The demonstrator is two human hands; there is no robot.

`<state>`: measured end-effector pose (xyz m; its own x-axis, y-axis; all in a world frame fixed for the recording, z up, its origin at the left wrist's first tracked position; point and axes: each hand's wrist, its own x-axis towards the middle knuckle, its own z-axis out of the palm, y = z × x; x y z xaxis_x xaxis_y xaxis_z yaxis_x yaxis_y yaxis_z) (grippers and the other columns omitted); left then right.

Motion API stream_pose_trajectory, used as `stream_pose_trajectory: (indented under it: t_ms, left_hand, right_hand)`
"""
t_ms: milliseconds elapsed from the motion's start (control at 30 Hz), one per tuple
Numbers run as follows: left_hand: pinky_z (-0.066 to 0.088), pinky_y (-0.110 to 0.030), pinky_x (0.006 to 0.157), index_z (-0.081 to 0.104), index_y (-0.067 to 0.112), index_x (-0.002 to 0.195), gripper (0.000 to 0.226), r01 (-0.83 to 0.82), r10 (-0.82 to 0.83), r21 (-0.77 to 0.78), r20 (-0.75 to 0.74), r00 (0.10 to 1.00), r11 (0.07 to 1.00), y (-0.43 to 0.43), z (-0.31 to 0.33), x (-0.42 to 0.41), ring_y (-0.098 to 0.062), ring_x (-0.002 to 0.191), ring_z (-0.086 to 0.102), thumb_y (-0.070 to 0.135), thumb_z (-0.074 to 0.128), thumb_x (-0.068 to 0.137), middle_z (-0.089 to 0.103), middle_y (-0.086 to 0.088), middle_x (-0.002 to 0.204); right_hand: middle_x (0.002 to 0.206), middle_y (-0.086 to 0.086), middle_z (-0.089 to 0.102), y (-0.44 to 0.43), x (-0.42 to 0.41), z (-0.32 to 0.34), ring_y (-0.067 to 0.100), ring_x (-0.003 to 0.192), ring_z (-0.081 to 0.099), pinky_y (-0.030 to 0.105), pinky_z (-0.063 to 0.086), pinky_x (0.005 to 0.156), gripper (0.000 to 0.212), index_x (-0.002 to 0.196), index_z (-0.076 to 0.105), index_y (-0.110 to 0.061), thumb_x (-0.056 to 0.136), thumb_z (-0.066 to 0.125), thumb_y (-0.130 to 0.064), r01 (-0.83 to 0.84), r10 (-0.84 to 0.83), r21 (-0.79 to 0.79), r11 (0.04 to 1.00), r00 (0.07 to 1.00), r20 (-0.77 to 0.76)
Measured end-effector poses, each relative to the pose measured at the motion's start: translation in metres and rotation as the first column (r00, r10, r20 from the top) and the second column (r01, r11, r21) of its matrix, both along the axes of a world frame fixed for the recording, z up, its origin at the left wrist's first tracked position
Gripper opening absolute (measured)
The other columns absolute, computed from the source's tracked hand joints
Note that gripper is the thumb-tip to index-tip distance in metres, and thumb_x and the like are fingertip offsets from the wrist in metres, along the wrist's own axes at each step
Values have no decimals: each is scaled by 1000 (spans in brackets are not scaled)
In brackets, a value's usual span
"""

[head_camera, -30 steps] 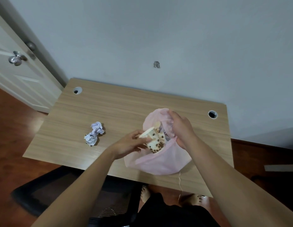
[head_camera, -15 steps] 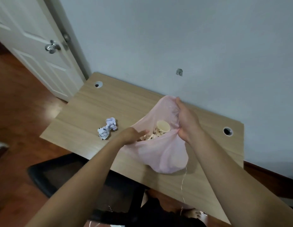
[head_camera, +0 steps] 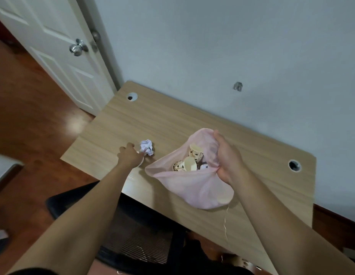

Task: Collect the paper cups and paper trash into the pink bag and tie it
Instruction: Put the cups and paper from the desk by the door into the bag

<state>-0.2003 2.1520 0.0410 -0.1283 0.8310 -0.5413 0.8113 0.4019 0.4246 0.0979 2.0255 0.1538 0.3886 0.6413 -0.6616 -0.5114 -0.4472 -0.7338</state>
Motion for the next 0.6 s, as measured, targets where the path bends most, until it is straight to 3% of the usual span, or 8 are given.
stream_pose_trajectory:
  t_ms: [67, 133, 200, 267, 367, 433, 533, 600]
  left_hand:
    - [39, -47, 116, 39, 15, 160, 76, 33, -34, -58, -32, 999, 998, -1, -22, -4, -46, 143, 45, 39, 73, 96, 37, -23, 156]
    - [43, -46, 111, 38, 20, 159, 80, 65, -68, -89, -34, 997, 994, 0, -51, -10, -43, 143, 46, 43, 72, 91, 41, -20, 153]
    - [46, -44, 103, 45, 23, 148, 74, 92, -94, -86, -27, 995, 992, -5, -72, -14, -44, 133, 54, 51, 68, 84, 50, -18, 141]
    - [50, -43, 95, 52, 17, 139, 59, 87, -90, -81, -31, 995, 993, -16, -78, -13, -45, 116, 62, 41, 73, 89, 50, -19, 134]
    - [52, -40, 86, 57, 8, 129, 43, 114, -117, -57, -49, 992, 992, -35, -81, -10, -41, 94, 63, 23, 75, 93, 51, -24, 130]
    - [47, -35, 82, 59, 5, 125, 39, 106, -106, -52, 3, 994, 993, -41, -86, -11, -39, 98, 63, 18, 75, 92, 61, -23, 122]
    - [59, -42, 85, 60, 13, 116, 37, 0, 27, -130, 207, 978, 992, -39, -77, -13, -33, 102, 72, 26, 78, 86, 74, -6, 107]
    - [64, -52, 89, 62, 21, 113, 40, -93, 162, -169, 458, 874, 981, -34, -57, -10, -31, 99, 75, 37, 79, 81, 76, -10, 117]
  right_hand:
    - [109, 14, 84, 0, 1, -1, 39, 108, 80, 61, 60, 99, 43, 116, 81, -15, 95, 79, -53, 2, -1, -17, 1000, 1000, 22]
    - [111, 13, 84, 0, 1, -4, 37, 108, 81, 54, 62, 94, 42, 117, 81, -17, 97, 77, -53, 0, 1, -37, 999, 1000, 28]
    - [115, 16, 83, 0, 0, -8, 34, 99, 80, 47, 57, 85, 43, 117, 82, -18, 94, 78, -54, -1, 3, -52, 999, 1000, 29]
    - [119, 17, 81, -1, 1, -12, 28, 91, 74, 44, 51, 83, 42, 114, 83, -20, 91, 79, -54, 7, -5, -51, 999, 999, 39]
    - [96, 4, 85, -4, 6, -15, 21, 81, 75, 39, 54, 81, 30, 112, 83, -20, 100, 75, -46, 14, -12, -45, 999, 999, 47]
    - [81, -3, 80, -7, 8, -17, 14, 67, 70, 34, 52, 75, 31, 112, 82, -19, 102, 74, -46, 20, -16, -60, 998, 998, 66]
    - [112, 9, 84, -13, 9, -20, 25, 96, 79, 43, 58, 94, 40, 119, 83, -20, 96, 78, -53, 19, -12, -84, 996, 997, 79]
    - [118, 8, 83, -17, 10, -19, 30, 115, 79, 50, 57, 106, 41, 120, 83, -22, 96, 78, -55, 13, -6, -85, 996, 997, 79]
